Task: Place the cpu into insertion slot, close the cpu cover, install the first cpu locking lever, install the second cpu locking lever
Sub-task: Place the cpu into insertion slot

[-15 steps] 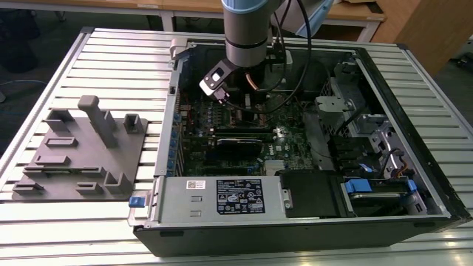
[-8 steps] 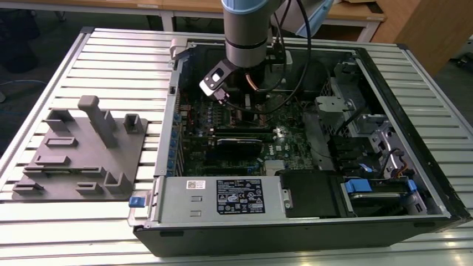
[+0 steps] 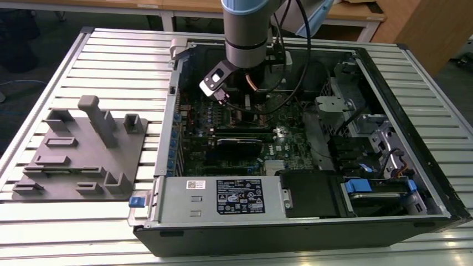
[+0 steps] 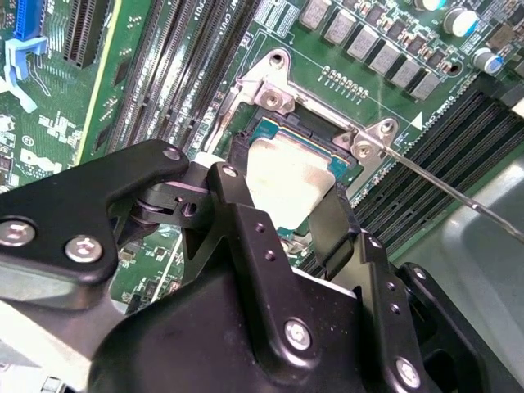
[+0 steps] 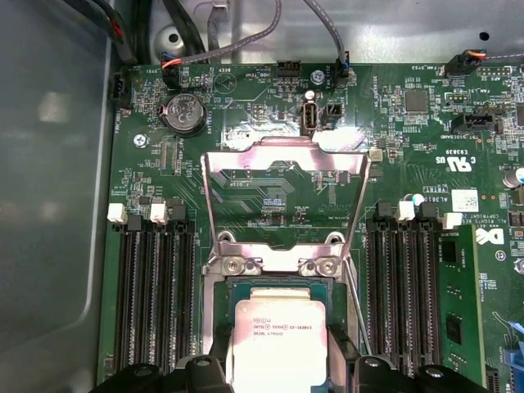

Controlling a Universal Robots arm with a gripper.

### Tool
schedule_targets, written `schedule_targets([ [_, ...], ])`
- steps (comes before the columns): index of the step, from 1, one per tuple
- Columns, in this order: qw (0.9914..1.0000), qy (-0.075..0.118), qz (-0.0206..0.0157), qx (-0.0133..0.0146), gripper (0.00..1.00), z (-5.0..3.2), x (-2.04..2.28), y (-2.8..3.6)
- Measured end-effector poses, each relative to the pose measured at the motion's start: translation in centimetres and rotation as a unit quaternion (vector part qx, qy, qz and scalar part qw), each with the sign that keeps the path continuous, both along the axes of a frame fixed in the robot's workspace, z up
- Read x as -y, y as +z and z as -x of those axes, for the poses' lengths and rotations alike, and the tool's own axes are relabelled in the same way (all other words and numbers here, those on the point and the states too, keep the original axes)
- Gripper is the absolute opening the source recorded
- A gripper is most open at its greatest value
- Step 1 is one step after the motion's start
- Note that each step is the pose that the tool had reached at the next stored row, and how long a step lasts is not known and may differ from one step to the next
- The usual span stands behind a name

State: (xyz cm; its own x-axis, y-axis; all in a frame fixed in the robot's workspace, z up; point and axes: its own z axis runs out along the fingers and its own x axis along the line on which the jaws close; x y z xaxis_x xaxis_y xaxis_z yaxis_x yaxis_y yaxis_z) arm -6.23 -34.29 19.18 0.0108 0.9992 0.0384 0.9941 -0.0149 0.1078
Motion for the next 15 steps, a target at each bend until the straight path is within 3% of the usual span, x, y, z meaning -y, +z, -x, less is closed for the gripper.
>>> schedule_targets([
  [15,1.0,0.0,0.0001,-0.0001,0.54,0.01,0.0,-0.24],
])
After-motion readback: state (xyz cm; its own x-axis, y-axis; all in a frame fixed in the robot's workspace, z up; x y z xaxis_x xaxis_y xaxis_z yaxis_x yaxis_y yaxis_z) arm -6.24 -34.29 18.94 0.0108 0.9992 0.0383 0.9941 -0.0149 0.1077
